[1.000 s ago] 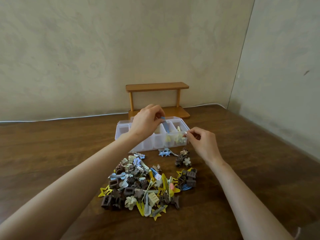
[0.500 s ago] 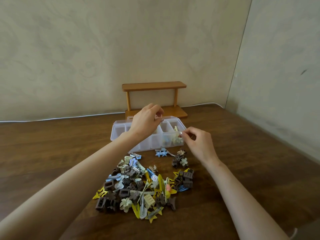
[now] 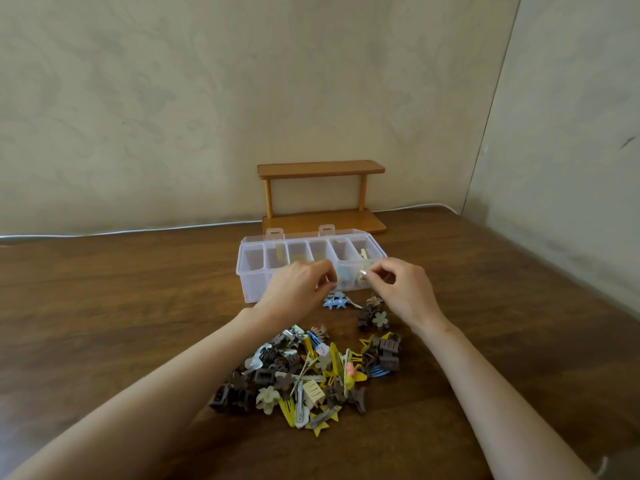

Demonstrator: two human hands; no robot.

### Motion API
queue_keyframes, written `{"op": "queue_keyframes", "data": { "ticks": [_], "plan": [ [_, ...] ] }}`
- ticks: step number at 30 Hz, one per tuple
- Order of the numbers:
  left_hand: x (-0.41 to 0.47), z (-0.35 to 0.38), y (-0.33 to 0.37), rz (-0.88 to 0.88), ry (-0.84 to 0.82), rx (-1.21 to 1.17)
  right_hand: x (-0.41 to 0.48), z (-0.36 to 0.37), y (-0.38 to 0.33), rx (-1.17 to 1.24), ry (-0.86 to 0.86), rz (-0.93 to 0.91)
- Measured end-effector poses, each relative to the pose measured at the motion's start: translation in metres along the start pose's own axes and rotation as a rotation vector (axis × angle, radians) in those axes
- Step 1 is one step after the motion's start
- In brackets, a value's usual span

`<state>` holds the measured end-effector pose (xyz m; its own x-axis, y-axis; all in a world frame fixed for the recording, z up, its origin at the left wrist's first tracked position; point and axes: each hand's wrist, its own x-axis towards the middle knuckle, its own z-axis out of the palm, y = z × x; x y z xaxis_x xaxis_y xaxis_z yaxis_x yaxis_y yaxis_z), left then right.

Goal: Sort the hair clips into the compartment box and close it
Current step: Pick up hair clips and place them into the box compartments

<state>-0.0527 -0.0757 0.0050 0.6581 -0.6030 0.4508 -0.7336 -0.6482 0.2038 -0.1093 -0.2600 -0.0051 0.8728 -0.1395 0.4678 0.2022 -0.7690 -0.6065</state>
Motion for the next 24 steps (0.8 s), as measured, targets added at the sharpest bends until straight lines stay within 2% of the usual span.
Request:
{"op": "queue_keyframes", "data": {
  "ticks": [4,8,19,24],
  "plan": [
    [-0.002,0.013,0.000,-0.041,-0.176,0.201,0.000,0.003,0.002,-0.065,-0.023,-0.015],
    [-0.004,0.019,-0.007,-0.063,-0.223,0.273,0.001,0.005,0.002,-0.114,-0.070,-0.028],
    [-0.004,0.016,-0.005,-0.058,-0.215,0.234,-0.002,0.014,-0.003,-0.321,-0.079,-0.097],
    [-0.010,0.004,-0.011,-0.053,-0.132,0.203,-0.002,0.015,-0.004,-0.403,-0.135,-0.035]
  ]
}}
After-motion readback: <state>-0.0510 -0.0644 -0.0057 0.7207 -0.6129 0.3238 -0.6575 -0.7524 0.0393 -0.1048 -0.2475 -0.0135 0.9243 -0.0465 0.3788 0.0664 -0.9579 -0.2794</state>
